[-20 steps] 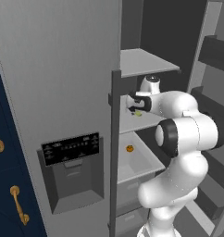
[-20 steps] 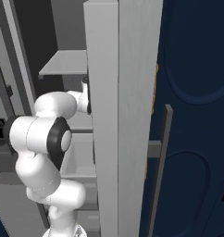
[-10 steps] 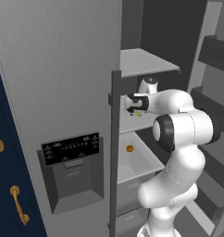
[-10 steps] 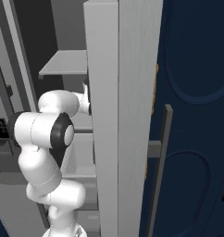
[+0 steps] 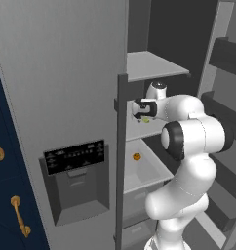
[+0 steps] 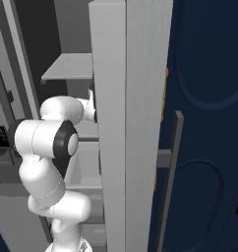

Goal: Grab a lemon wedge from the fridge and one ice cube from the ice bowl, and put them in the glass of lemonade.

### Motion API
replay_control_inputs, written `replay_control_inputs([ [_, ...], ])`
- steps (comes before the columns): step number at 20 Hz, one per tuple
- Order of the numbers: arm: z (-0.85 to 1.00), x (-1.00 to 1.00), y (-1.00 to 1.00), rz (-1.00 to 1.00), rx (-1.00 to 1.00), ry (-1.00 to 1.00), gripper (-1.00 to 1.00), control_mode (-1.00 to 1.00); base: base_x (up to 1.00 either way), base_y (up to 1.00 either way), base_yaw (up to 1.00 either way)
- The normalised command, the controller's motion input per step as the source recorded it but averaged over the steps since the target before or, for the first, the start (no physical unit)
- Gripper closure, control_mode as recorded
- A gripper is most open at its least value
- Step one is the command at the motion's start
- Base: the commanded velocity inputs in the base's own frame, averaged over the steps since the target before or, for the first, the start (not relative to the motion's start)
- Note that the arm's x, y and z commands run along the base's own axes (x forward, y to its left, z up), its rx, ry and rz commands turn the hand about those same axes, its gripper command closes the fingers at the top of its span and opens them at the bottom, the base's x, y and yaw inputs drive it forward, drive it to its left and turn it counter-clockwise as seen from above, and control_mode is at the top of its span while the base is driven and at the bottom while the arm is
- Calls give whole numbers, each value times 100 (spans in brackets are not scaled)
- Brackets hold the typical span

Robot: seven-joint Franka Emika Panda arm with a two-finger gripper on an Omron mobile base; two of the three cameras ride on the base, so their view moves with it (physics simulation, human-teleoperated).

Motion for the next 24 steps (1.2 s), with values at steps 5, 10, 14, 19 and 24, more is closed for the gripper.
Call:
replay_control_inputs([
  [5,-16,0,0,0,0,0,-100,-100,0,0,0],
  [10,-5,0,0,0,0,0,-100,-100,0,0,0],
  [14,0,-1,0,0,0,0,-100,-100,0,0,0],
  [19,0,0,0,0,0,1,100,-100,0,0,0],
  [24,0,0,2,0,0,0,100,-100,0,0,0],
])
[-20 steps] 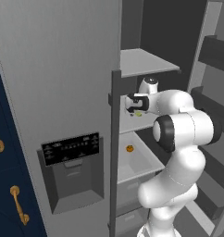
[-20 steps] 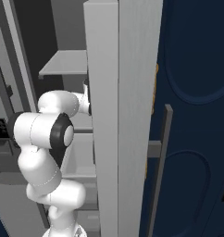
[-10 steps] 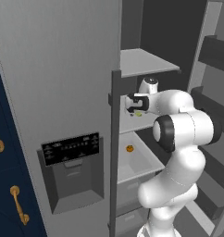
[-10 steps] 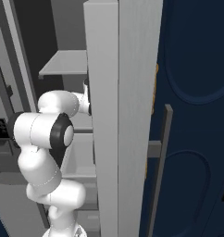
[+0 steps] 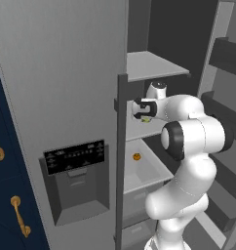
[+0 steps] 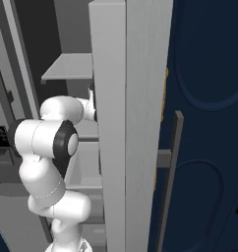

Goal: Grab a lemon wedge from the fridge and one ice cube from the ice bowl, and put them in the glass of lemonade.

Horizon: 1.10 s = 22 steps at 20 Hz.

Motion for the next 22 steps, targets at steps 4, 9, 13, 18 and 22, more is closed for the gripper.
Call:
replay_control_inputs([
  [4,0,-32,24,0,0,0,100,-100,0,0,0],
  [9,0,-87,26,0,0,-3,100,-100,0,0,0],
  [13,16,-98,7,0,0,-2,100,-100,0,0,0],
  [18,52,-100,0,0,1,-4,100,-100,0,0,0],
  [22,90,-100,0,0,2,0,100,-100,0,0,0],
])
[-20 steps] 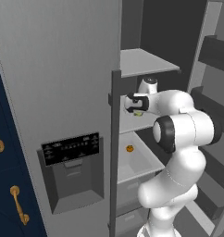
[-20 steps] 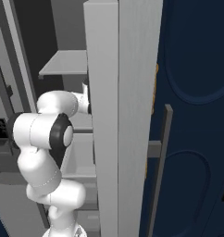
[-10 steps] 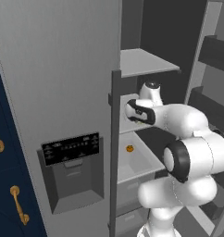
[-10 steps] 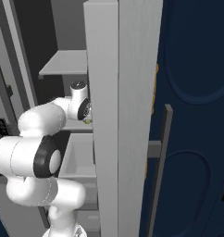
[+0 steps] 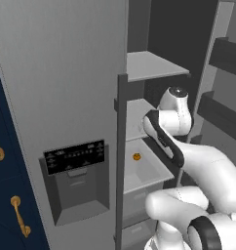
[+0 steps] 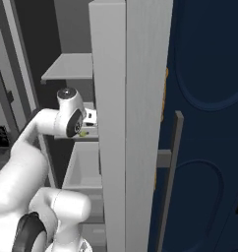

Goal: Grab a lemon wedge from the fridge and one ice cube from the ice bowl, and put them in the glass of lemonade.

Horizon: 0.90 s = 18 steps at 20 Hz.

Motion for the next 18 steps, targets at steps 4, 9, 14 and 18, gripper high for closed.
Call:
replay_control_inputs([
  [4,96,-100,0,0,2,1,100,-100,0,0,0],
  [9,65,-100,0,0,1,7,100,-100,0,0,0],
  [14,0,-100,5,0,0,0,100,-100,0,0,0],
  [18,0,-48,2,0,0,-3,100,-100,0,0,0],
])
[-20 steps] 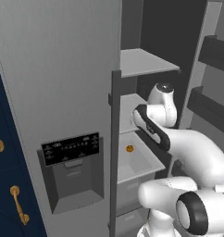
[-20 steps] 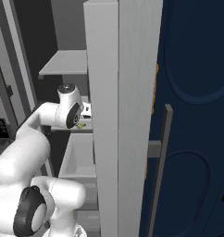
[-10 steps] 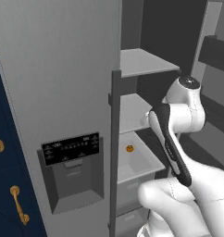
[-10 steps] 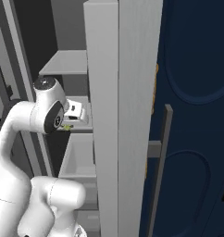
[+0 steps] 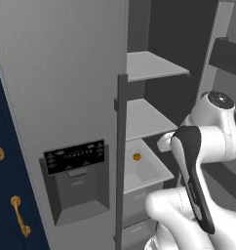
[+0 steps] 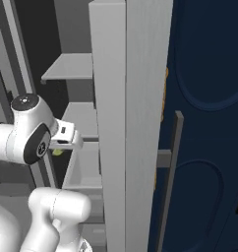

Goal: Grab a lemon wedge from the fridge and one ice cube from the ice bowl, and put them in the glass of lemonade.

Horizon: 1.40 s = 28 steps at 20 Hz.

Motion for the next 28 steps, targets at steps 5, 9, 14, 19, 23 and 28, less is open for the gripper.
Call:
replay_control_inputs([
  [5,0,-6,0,0,0,0,100,-100,0,0,0],
  [9,0,-4,1,0,0,0,100,100,-18,4,0],
  [14,0,0,0,0,0,0,100,100,-100,32,0],
  [19,0,0,0,0,0,0,100,100,-100,52,1],
  [23,0,0,0,0,0,0,100,100,-45,77,53],
  [28,0,0,0,0,0,0,100,100,-6,42,98],
])
